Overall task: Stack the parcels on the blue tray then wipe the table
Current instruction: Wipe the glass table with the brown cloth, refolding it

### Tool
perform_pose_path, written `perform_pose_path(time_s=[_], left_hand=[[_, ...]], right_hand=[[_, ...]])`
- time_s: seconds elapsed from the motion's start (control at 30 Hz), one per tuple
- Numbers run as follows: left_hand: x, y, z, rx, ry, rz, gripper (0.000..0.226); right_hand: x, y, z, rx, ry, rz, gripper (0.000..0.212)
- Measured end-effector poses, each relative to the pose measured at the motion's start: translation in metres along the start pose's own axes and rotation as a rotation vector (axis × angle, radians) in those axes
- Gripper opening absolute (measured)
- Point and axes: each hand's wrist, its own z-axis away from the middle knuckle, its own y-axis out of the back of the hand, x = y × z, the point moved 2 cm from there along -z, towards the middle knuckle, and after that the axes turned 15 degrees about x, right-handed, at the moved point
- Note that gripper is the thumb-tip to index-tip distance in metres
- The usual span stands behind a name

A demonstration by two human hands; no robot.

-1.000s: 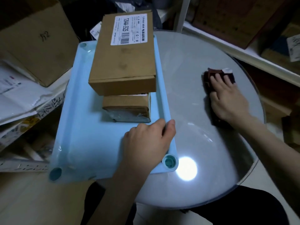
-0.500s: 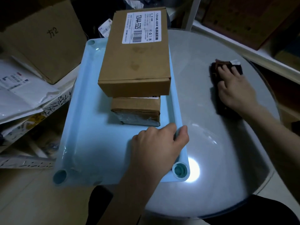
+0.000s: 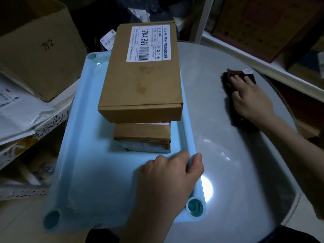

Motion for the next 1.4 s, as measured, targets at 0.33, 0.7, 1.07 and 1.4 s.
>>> perform_pose_path(time_s=[0.33,0.7,1.07,1.4], left_hand=[[0.000,0.001,0.000,-0.004,0.035,0.032,0.051],[0.005,-0.001,-0.001,-0.122,0.058,0.014,0.057],[0.007,0.002,-0.004,-0.199,0.147,0.058,0.056],[0.008,0.005,-0.005,-0.224,0.152,0.053,0.055]], right_hand=[[-0.071,-0.010,0.066,-0.153,0.425,-0.160,0.067],[-0.105,-0.039,0.007,-0.010,0.277,-0.082,0.057],[0.007,-0.001,0.025,0.073,-0.158,-0.017,0.059],[0.054,0.034,0.110,-0.035,0.055,-0.085,0.066]])
